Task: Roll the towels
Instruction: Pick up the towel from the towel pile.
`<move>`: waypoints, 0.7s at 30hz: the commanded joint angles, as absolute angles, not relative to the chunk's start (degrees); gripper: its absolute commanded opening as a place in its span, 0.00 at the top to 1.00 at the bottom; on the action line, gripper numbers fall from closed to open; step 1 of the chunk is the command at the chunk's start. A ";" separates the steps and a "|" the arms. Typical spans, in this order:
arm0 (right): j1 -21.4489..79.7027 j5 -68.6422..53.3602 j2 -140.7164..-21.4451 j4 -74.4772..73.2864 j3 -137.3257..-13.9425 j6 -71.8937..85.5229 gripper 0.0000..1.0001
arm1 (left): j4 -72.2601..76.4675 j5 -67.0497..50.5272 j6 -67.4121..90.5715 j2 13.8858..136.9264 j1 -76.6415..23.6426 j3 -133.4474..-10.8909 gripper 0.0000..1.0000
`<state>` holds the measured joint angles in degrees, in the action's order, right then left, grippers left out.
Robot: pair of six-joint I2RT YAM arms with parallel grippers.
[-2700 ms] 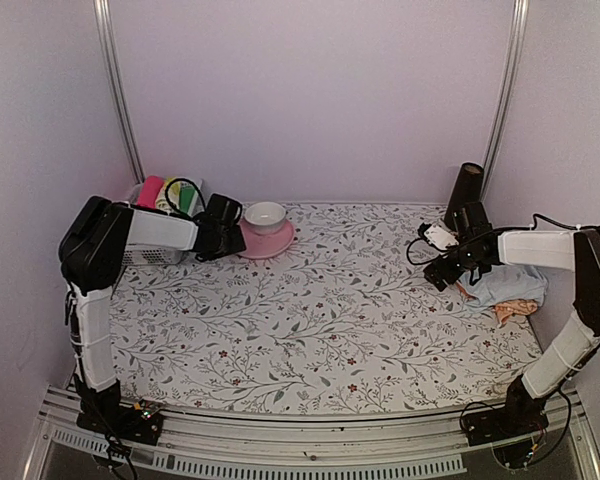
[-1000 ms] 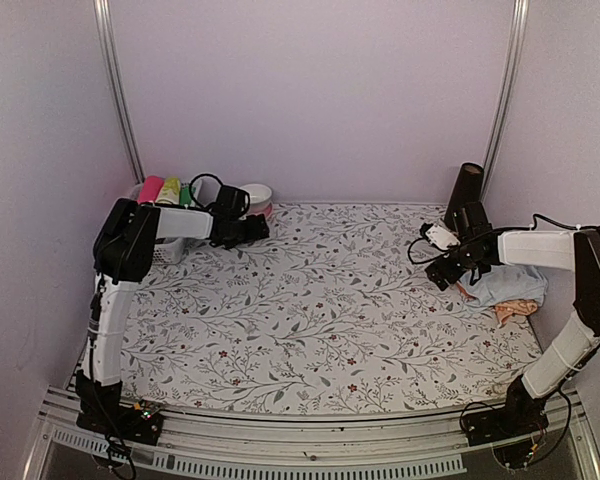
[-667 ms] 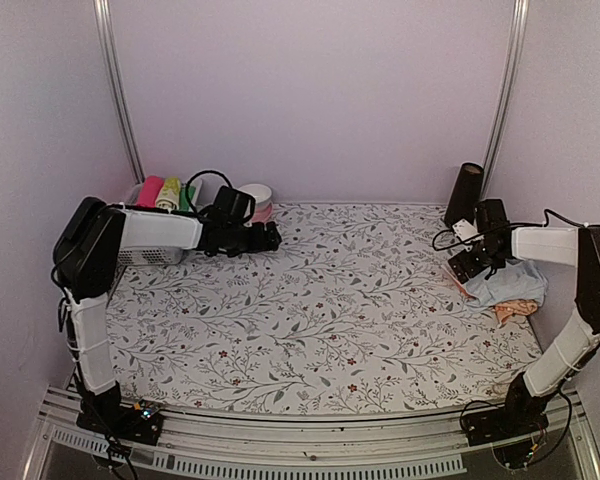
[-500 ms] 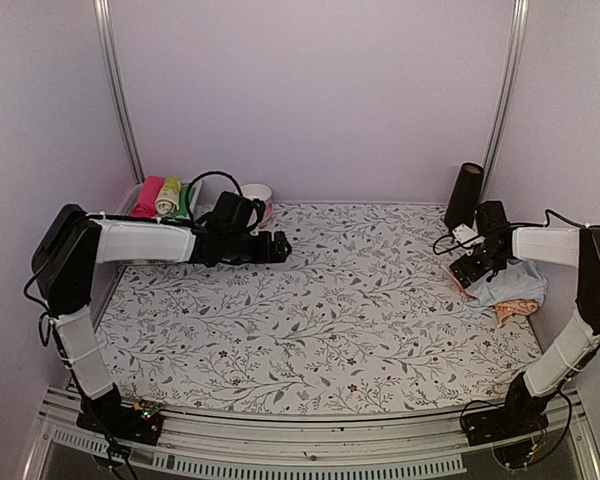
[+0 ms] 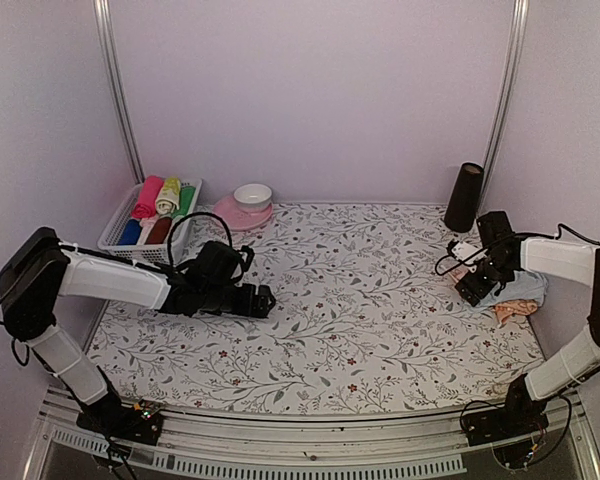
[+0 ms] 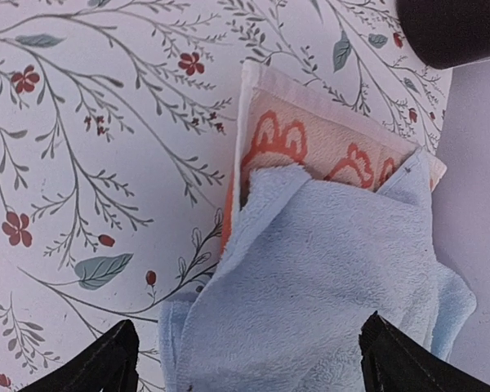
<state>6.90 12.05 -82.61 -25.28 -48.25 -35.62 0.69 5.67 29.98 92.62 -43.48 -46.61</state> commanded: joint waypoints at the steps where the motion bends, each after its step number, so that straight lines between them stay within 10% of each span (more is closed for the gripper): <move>1: 7.59 14.17 -84.12 -27.49 -47.35 -36.94 0.09 | 5.99 7.07 28.86 92.73 -44.60 -44.07 0.03; 21: 10.40 18.97 -82.47 -24.08 -45.72 -37.91 0.69 | 9.93 4.25 28.86 93.56 -46.02 -43.33 0.03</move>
